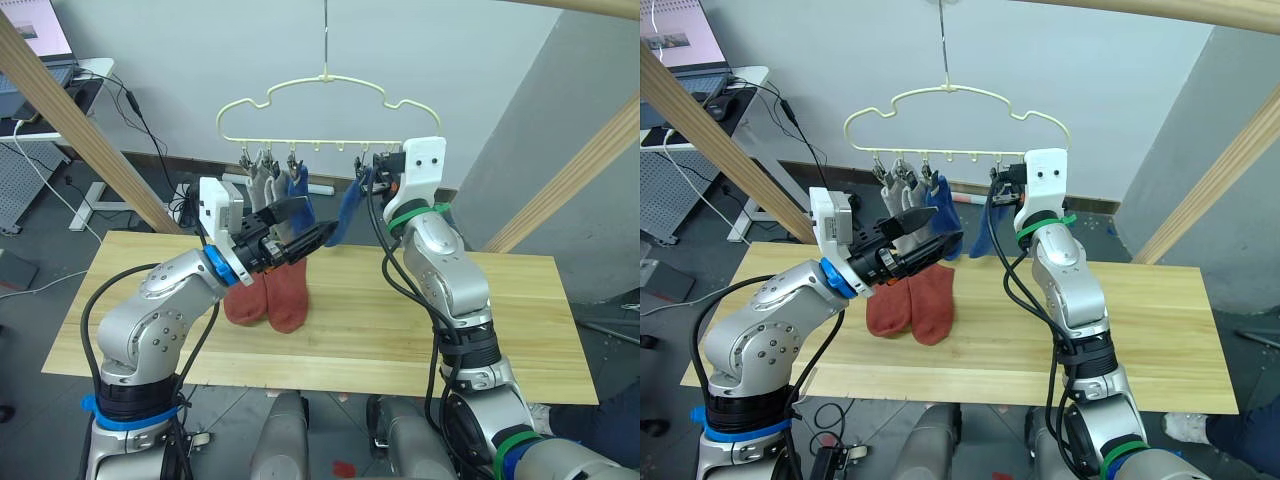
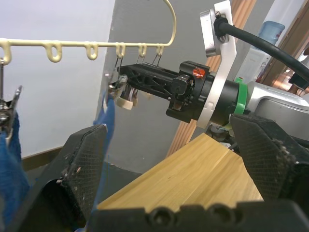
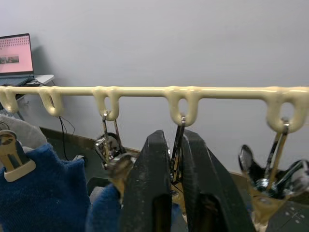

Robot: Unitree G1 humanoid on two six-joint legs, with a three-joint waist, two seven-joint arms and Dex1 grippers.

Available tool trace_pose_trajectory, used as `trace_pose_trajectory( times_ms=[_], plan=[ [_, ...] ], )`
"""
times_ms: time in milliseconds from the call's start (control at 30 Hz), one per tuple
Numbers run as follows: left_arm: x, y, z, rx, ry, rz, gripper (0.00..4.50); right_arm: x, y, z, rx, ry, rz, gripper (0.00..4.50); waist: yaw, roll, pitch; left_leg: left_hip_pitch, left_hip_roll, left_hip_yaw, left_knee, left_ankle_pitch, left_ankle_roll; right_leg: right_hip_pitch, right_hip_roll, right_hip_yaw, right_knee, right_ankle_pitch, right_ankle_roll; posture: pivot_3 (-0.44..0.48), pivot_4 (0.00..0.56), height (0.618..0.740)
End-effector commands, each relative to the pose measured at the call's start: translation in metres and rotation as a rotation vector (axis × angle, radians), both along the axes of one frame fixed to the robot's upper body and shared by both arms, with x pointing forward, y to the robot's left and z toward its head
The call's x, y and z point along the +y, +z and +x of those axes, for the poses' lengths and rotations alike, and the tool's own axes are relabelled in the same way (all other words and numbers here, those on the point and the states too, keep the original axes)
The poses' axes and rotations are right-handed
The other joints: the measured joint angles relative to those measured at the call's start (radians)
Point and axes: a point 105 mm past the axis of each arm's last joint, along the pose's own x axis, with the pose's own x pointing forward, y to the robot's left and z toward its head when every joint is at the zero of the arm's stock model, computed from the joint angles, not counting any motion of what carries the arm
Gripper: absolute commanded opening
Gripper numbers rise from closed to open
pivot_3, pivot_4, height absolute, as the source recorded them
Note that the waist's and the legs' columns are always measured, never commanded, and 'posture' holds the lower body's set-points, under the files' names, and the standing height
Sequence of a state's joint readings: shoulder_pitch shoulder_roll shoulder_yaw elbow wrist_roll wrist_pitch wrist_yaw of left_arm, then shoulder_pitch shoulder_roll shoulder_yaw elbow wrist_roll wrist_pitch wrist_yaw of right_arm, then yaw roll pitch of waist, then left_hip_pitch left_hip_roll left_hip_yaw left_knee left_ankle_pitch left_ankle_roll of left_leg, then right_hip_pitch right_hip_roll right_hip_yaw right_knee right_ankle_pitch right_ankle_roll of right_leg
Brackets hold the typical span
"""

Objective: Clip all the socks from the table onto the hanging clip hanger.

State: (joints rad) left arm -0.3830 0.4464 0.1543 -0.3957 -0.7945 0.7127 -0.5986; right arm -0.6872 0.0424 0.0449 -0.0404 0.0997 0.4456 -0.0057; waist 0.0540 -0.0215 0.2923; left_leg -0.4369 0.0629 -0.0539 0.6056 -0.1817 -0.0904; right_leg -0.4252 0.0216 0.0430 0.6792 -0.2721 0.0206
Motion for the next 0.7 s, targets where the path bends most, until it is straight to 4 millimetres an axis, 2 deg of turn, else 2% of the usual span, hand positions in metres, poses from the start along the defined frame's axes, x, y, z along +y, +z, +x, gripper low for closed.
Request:
trace_pose_trajectory(
  times_ms=[33, 100, 133, 233, 333, 433, 533, 700],
  plan=[
    [0.000, 0.006, -0.006, -0.038, -0.001, 0.000, 4.50, -0.001, 0.017, -0.005, -0.061, 0.003, 0.022, 0.01, 0.000, 0.000, 0.000, 0.000, 0.000, 0.000, 0.000, 0.000, 0.000, 0.000, 0.000, 0.000, 0.000, 0.000, 0.000, 0.261, 0.287, 0.740],
    [0.003, -0.005, -0.002, -0.003, 0.029, 0.018, 4.50, -0.005, 0.016, -0.005, -0.053, 0.007, 0.019, 0.01, 0.000, 0.000, 0.000, 0.000, 0.000, 0.000, 0.000, 0.000, 0.000, 0.000, 0.000, 0.000, 0.000, 0.000, 0.000, 0.252, 0.289, 0.740],
    [0.008, -0.020, 0.003, 0.038, 0.077, 0.070, 4.50, -0.008, 0.015, -0.006, -0.040, 0.018, 0.014, 0.01, 0.000, 0.000, 0.000, 0.000, 0.000, 0.000, 0.000, 0.000, 0.000, 0.000, 0.000, 0.000, 0.000, 0.000, 0.000, 0.252, 0.289, 0.740],
    [0.034, -0.086, 0.022, 0.174, 0.282, 0.297, 4.50, -0.013, 0.010, -0.008, 0.021, 0.083, -0.032, 0.01, -0.001, 0.000, 0.000, 0.001, 0.000, 0.000, 0.000, 0.000, 0.000, 0.000, 0.000, 0.001, 0.000, 0.000, 0.000, 0.237, 0.290, 0.740],
    [0.044, -0.116, 0.032, 0.218, 0.358, 0.382, 4.50, -0.018, 0.009, -0.011, 0.042, 0.104, -0.057, 0.01, -0.001, 0.001, 0.001, 0.001, 0.000, 0.001, -0.001, 0.000, 0.000, 0.000, 0.000, 0.001, 0.000, 0.000, 0.000, 0.210, 0.291, 0.740],
    [0.048, -0.139, 0.051, 0.239, 0.435, 0.452, 4.50, -0.025, 0.002, -0.014, 0.078, 0.097, -0.065, 0.01, 0.008, 0.002, 0.001, 0.001, 0.000, 0.000, -0.001, 0.000, 0.000, 0.000, 0.000, 0.000, 0.000, 0.000, -0.001, 0.203, 0.291, 0.740],
    [0.044, -0.153, 0.068, 0.251, 0.454, 0.504, 4.50, -0.024, -0.003, -0.018, 0.108, 0.094, -0.048, 0.01, 0.012, 0.001, 0.001, 0.001, 0.000, 0.001, -0.001, 0.000, 0.000, 0.000, 0.000, 0.000, 0.000, 0.000, -0.001, 0.191, 0.291, 0.740],
    [0.037, -0.178, 0.078, 0.309, 0.409, 0.583, 4.50, -0.018, -0.006, -0.024, 0.131, 0.097, -0.022, 0.01, 0.000, 0.001, 0.001, 0.001, -0.001, 0.002, -0.001, 0.000, 0.000, 0.000, -0.001, 0.000, -0.001, 0.000, -0.001, 0.165, 0.288, 0.740]
  ],
)
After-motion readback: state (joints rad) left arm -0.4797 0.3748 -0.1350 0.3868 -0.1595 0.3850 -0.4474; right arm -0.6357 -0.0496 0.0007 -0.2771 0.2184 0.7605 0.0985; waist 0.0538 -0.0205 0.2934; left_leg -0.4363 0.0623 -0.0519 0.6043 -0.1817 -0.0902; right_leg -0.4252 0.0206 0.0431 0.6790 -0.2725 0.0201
